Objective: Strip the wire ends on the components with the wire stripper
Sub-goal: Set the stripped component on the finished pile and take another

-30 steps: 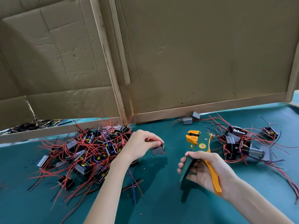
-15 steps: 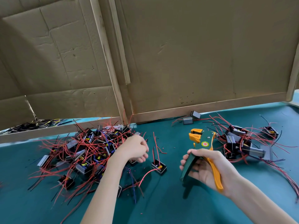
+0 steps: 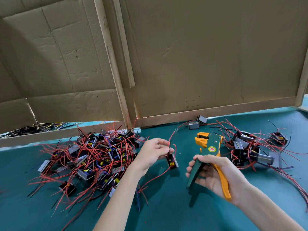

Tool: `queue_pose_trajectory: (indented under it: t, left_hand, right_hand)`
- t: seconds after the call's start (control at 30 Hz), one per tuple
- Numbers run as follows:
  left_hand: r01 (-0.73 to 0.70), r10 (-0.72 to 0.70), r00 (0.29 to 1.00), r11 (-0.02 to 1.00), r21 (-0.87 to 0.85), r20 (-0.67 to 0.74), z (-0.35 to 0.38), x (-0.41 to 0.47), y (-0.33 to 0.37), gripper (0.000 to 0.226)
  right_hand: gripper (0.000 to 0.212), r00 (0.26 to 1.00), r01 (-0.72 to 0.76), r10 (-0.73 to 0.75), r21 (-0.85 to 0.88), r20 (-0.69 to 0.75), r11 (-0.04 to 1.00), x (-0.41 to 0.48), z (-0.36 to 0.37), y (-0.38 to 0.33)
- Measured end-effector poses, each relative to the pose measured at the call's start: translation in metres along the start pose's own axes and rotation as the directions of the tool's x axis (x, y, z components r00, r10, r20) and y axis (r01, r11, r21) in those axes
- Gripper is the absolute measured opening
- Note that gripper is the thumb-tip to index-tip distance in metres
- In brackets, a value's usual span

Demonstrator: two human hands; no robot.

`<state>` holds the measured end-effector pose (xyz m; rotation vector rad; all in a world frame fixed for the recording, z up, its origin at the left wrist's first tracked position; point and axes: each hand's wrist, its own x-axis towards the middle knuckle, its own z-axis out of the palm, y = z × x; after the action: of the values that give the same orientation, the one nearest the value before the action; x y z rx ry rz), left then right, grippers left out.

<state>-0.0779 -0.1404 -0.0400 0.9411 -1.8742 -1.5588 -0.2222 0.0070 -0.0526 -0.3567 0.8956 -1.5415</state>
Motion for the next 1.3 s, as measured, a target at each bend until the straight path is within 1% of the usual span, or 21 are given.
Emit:
queue_pose_trajectory:
  t: [0.07, 0.13, 0.2, 0.27, 0.4, 0.47, 0.57, 0.67, 0.73, 0.87, 1.13, 1.23, 1.3]
  left_hand:
    - [-0.075, 0.073, 0.995, 0.997, -0.019, -0.065, -0.001, 0.001, 0.003, 0.012]
    - [-0.138, 0.144, 0.981, 0.989, 0.053, -0.133, -0.004, 0.002, 0.006, 0.010]
    - [-0.179, 0.196, 0.966, 0.978, 0.111, -0.168, -0.008, 0.002, 0.008, 0.009]
    - [-0.219, 0.235, 0.958, 0.969, 0.113, -0.166, -0.009, 0.002, 0.010, 0.010]
    - [-0.329, 0.335, 0.932, 0.942, 0.067, -0.135, -0.005, -0.002, 0.017, 0.031]
    - [-0.348, 0.344, 0.928, 0.937, -0.005, -0.146, -0.003, -0.003, 0.021, 0.024]
    - [-0.369, 0.359, 0.924, 0.928, -0.056, -0.131, -0.002, -0.007, 0.029, 0.010]
    - [-0.398, 0.393, 0.917, 0.914, -0.079, -0.063, -0.003, -0.012, 0.037, 0.011]
    - [-0.394, 0.394, 0.919, 0.915, -0.086, -0.018, -0.003, -0.014, 0.040, 0.010]
    - [-0.383, 0.383, 0.923, 0.924, -0.015, 0.029, -0.001, -0.016, 0.041, 0.013]
    - [-0.383, 0.383, 0.924, 0.924, 0.006, 0.011, -0.001, -0.015, 0.039, 0.014]
    - [-0.363, 0.363, 0.932, 0.932, -0.023, -0.010, -0.001, -0.014, 0.039, 0.012]
    - [-0.363, 0.363, 0.932, 0.932, 0.005, -0.005, -0.002, -0.014, 0.038, 0.014]
  right_hand:
    - [0.019, 1.000, 0.011, -0.011, -0.009, 0.002, 1.000, 0.000, -0.001, 0.000]
    - [0.021, 1.000, 0.016, -0.016, -0.016, 0.004, 1.000, 0.001, -0.002, 0.001]
    - [0.023, 1.000, 0.018, -0.018, -0.021, 0.016, 1.000, 0.002, -0.002, 0.002]
    - [0.025, 0.999, 0.019, -0.019, -0.016, 0.035, 1.000, 0.003, -0.002, 0.003]
    - [0.027, 0.996, 0.034, -0.031, -0.030, 0.089, 0.999, 0.002, -0.004, 0.003]
    - [0.024, 0.993, 0.054, -0.045, -0.078, 0.109, 0.996, 0.003, -0.005, 0.003]
    - [0.009, 0.990, 0.081, -0.063, -0.132, 0.129, 0.988, 0.006, -0.004, 0.003]
    - [0.012, 0.984, 0.102, -0.075, -0.165, 0.163, 0.981, 0.007, -0.004, 0.004]
    - [0.022, 0.977, 0.109, -0.071, -0.182, 0.202, 0.977, 0.007, -0.005, 0.005]
    - [0.028, 0.965, 0.119, -0.062, -0.217, 0.253, 0.969, 0.005, -0.004, 0.006]
    - [0.026, 0.956, 0.141, -0.070, -0.235, 0.285, 0.962, 0.003, -0.002, 0.008]
    - [0.026, 0.956, 0.139, -0.068, -0.235, 0.287, 0.962, 0.003, -0.001, 0.008]
    - [0.026, 0.955, 0.136, -0.065, -0.233, 0.291, 0.963, 0.002, -0.001, 0.008]
